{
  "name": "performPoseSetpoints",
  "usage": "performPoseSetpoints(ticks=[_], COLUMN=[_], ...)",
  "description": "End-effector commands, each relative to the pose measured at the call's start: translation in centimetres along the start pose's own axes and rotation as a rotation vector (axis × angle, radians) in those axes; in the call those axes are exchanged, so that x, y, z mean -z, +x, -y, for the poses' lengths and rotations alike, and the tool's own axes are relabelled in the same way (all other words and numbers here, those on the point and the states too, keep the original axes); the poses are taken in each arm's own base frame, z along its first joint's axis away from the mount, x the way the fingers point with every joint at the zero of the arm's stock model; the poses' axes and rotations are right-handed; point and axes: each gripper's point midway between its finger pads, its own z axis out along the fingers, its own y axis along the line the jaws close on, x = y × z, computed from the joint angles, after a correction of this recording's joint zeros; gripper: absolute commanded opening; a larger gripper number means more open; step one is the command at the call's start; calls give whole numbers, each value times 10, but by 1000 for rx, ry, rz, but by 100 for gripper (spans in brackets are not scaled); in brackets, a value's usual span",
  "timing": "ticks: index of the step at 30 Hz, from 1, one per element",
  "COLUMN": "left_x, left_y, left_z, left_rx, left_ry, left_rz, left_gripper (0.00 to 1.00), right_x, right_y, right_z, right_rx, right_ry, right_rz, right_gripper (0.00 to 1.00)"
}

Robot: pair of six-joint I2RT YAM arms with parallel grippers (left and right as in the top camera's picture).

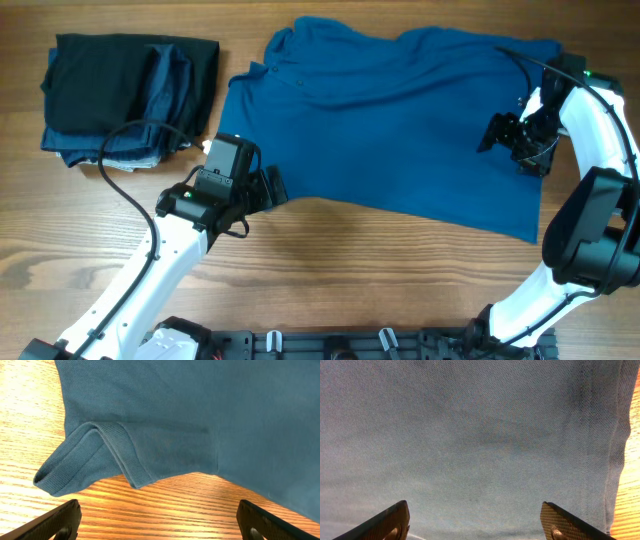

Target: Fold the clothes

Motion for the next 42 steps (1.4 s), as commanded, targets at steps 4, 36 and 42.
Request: performPoseSetpoints(ticks=[4, 36, 42], left_x=[6, 6, 6], left_y=[-7, -7, -7], left_z=[3, 3, 3], left_rx=[-8, -8, -8], left_ry=[4, 4, 4], left_rz=[29, 29, 29], left_gripper=[100, 100, 100], right_x=[-7, -7, -7], right_y=[2, 3, 3], right_z=[3, 0, 0], right_rx=[-8, -7, -7], right_ry=[11, -3, -3], right_rz=[-24, -28, -28], right_gripper=[85, 86, 86])
